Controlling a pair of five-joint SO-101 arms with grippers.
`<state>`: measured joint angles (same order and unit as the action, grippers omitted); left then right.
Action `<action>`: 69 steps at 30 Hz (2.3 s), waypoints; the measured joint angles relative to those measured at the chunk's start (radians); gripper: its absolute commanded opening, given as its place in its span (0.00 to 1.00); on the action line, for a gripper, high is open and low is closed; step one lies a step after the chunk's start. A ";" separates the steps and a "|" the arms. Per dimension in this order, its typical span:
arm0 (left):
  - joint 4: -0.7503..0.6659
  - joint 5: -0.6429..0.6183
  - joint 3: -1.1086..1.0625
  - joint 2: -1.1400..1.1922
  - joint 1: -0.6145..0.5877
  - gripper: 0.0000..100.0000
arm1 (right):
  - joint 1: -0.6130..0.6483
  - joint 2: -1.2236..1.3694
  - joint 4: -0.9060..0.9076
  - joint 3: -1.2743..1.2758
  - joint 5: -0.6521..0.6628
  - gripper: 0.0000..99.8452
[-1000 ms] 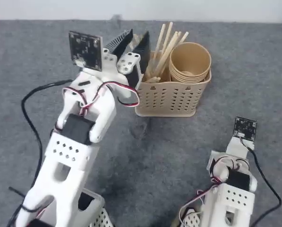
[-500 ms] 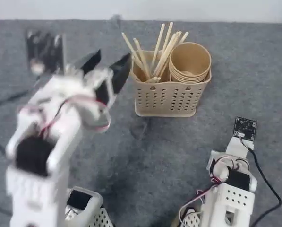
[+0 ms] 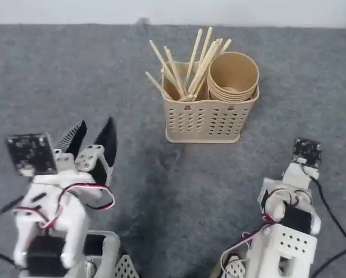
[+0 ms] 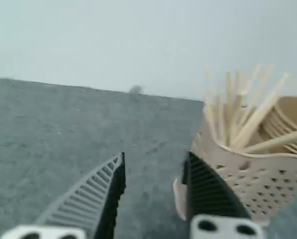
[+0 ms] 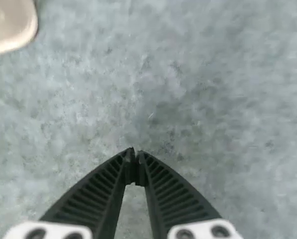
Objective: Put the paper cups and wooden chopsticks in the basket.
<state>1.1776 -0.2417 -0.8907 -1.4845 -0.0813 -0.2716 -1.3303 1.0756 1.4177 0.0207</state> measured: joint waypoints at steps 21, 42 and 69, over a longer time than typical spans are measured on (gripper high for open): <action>-0.126 0.155 -0.684 -0.318 -0.048 0.01 | 0.278 -0.443 0.261 0.048 0.069 0.01; 0.074 0.137 -0.799 -0.318 -0.129 0.01 | 0.310 -0.474 0.256 0.245 0.071 0.01; 0.083 0.144 -0.799 -0.318 -0.163 0.01 | 0.310 -0.474 0.256 0.247 0.078 0.01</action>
<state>1.2605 -0.0974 -1.6901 -1.8021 -0.2440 0.0384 -1.8044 1.3318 1.6648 0.0990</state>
